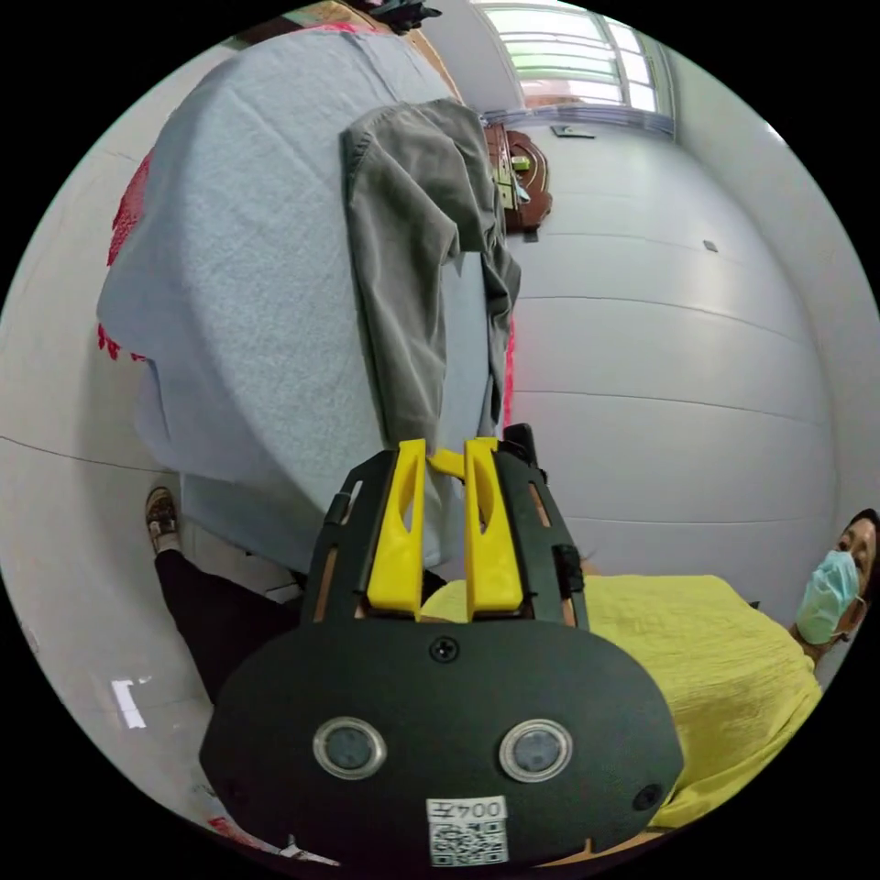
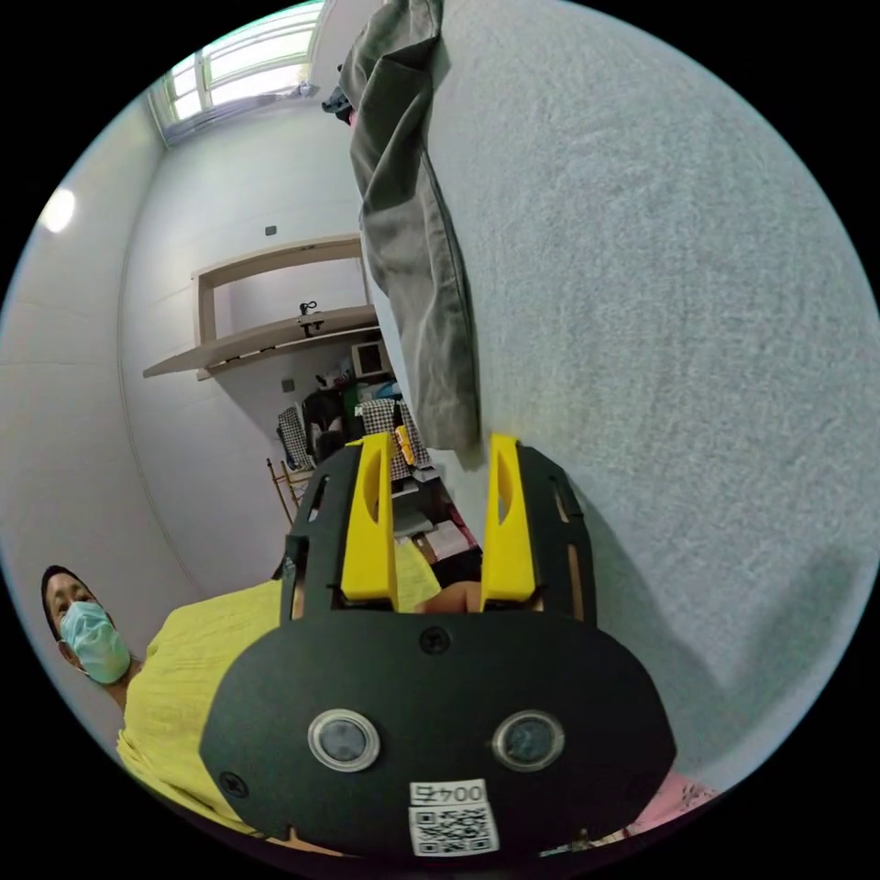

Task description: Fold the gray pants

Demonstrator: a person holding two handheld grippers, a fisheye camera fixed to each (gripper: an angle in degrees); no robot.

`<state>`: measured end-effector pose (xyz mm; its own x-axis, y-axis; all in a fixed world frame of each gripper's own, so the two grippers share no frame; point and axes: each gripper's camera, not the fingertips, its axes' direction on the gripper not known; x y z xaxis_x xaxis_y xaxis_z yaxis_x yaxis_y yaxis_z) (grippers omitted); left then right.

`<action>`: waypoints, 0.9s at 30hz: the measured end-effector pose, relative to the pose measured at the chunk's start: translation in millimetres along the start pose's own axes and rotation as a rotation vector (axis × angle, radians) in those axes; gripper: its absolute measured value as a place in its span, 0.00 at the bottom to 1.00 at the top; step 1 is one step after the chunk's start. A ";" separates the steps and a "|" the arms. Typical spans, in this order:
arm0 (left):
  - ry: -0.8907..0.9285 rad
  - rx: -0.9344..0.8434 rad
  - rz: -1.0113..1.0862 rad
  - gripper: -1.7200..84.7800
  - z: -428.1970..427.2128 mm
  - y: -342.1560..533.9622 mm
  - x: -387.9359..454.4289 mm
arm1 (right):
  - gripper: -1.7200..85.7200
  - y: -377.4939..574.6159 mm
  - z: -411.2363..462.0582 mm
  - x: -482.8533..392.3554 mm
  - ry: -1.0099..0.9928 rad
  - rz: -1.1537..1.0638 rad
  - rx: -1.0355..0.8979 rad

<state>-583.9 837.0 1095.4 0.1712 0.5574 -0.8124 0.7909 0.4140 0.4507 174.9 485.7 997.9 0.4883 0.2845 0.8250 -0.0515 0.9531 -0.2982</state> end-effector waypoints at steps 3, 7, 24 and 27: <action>0.056 -0.004 -0.006 0.10 -42.2 2.4 -17.8 | 0.16 11.8 0.7 3.1 -0.014 0.007 0.025; 0.099 -0.046 -0.013 0.11 -86.5 7.3 -35.7 | 0.10 23.3 2.7 0.3 -0.026 -0.002 0.039; 0.577 0.241 0.018 0.22 -240.1 29.0 -109.6 | 0.05 47.5 2.9 -307.0 -0.160 -0.309 0.123; 0.707 0.299 0.058 0.24 -254.9 31.4 -111.3 | 0.05 57.4 18.6 -330.1 -0.135 -0.314 0.128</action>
<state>-727.8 971.4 1294.2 -0.1193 0.9413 -0.3159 0.9344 0.2141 0.2848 -5.4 448.4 717.3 0.3790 -0.0216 0.9251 -0.0300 0.9989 0.0356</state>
